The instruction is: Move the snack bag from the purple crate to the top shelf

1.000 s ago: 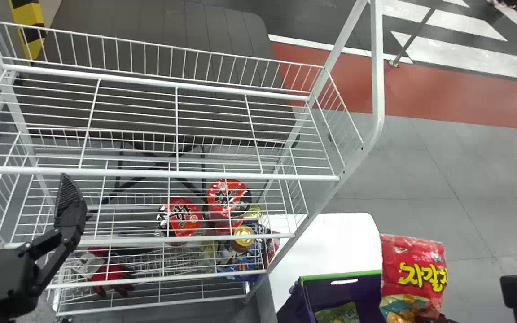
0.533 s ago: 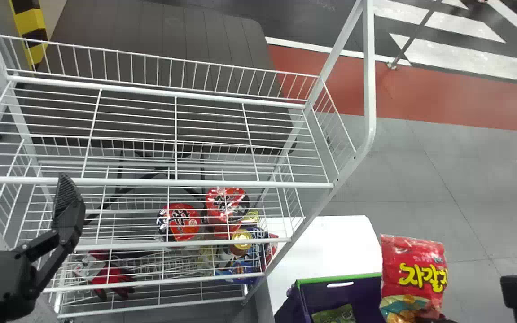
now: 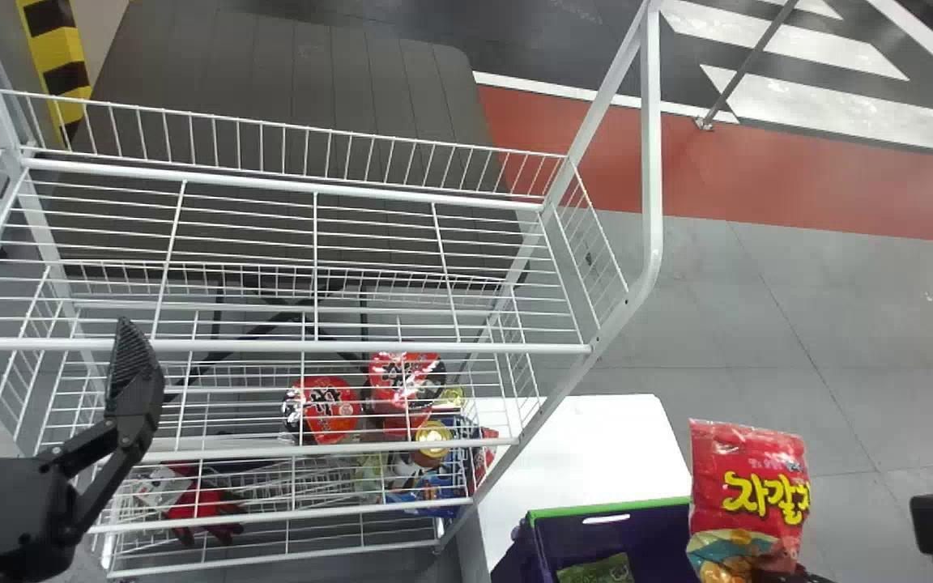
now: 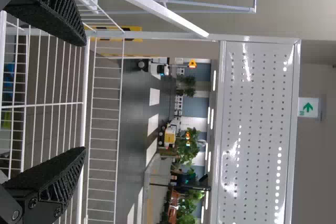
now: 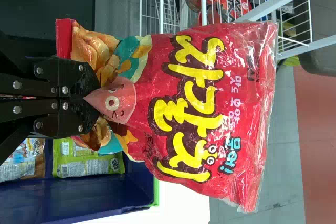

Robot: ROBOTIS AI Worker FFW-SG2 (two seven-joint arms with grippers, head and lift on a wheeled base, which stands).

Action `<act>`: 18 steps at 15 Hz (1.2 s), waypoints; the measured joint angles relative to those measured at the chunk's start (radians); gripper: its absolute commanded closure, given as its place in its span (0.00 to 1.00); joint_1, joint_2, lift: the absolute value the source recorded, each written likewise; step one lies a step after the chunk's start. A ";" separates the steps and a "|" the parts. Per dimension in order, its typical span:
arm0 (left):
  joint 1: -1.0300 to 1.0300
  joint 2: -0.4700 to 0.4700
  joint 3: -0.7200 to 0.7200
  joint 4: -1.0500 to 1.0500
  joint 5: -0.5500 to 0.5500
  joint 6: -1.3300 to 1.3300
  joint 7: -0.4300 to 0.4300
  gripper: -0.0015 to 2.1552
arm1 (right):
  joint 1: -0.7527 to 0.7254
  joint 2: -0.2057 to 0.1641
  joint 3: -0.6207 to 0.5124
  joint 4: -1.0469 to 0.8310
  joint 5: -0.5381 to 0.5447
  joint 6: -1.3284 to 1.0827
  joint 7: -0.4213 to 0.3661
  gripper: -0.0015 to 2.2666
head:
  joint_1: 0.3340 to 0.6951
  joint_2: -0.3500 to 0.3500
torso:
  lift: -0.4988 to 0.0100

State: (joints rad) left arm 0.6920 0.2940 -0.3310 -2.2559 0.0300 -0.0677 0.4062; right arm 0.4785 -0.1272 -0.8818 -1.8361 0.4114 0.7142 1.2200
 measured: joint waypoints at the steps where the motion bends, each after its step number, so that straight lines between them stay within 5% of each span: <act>1: 0.005 0.000 0.000 -0.007 -0.005 0.000 0.000 0.05 | 0.000 -0.001 -0.001 0.000 -0.002 -0.004 0.001 0.72 | 1.00 0.00 | 0.99; 10: 0.019 0.003 0.018 -0.037 -0.010 0.009 0.000 0.05 | 0.000 0.003 0.003 -0.041 -0.008 0.035 0.028 0.72 | 1.00 0.00 | 0.98; 15: 0.015 -0.001 0.023 -0.028 -0.010 0.018 -0.002 0.05 | -0.008 0.032 -0.058 -0.238 -0.055 0.157 0.141 0.72 | 1.00 0.00 | 0.98; 18: 0.013 -0.001 0.023 -0.022 -0.008 0.022 -0.007 0.05 | -0.051 0.034 -0.134 -0.410 -0.131 0.329 0.142 0.72 | 1.00 0.00 | 0.98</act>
State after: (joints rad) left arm 0.7048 0.2930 -0.3084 -2.2779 0.0220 -0.0462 0.3992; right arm 0.4279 -0.0935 -1.0155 -2.2464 0.2803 1.0433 1.3622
